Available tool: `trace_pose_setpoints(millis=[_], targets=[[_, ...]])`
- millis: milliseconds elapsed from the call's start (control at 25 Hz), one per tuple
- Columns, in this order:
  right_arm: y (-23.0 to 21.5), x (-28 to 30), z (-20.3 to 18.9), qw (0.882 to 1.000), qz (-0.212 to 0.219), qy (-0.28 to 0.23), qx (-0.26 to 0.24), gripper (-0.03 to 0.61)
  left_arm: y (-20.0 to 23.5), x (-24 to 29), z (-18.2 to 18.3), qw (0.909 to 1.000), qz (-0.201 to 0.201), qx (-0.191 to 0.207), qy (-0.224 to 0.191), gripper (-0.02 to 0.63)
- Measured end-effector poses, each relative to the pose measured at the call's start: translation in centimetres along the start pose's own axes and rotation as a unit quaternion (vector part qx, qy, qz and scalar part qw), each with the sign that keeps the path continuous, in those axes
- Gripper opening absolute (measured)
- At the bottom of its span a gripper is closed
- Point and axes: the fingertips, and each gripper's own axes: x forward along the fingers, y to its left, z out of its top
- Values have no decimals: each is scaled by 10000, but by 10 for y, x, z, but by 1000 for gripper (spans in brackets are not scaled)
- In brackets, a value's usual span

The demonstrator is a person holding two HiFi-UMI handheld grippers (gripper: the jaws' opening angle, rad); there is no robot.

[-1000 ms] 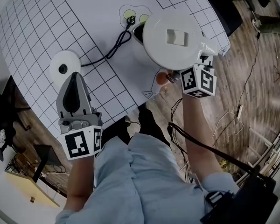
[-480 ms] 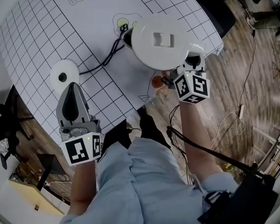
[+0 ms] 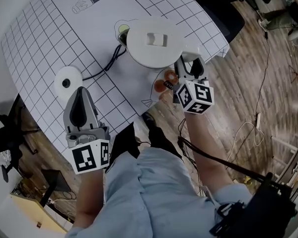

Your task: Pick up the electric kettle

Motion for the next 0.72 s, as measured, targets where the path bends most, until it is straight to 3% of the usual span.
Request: trace_pose_setpoints(millis=[160, 320, 600, 720], targets=[[11, -24, -7, 10000, 9, 26, 30, 247, -8, -7, 0, 10000, -17, 6, -46, 0], [45, -43, -17, 9992, 295, 242, -73, 247, -9, 0, -3, 9999, -66, -57, -58, 0], [108, -82, 27, 9884, 1386, -158, -601, 241, -41, 0, 20, 9992, -103, 40, -391, 0], [141, -96, 52, 9766, 1877, -507, -921, 195, -45, -2, 28, 9989, -30, 60, -470, 0]])
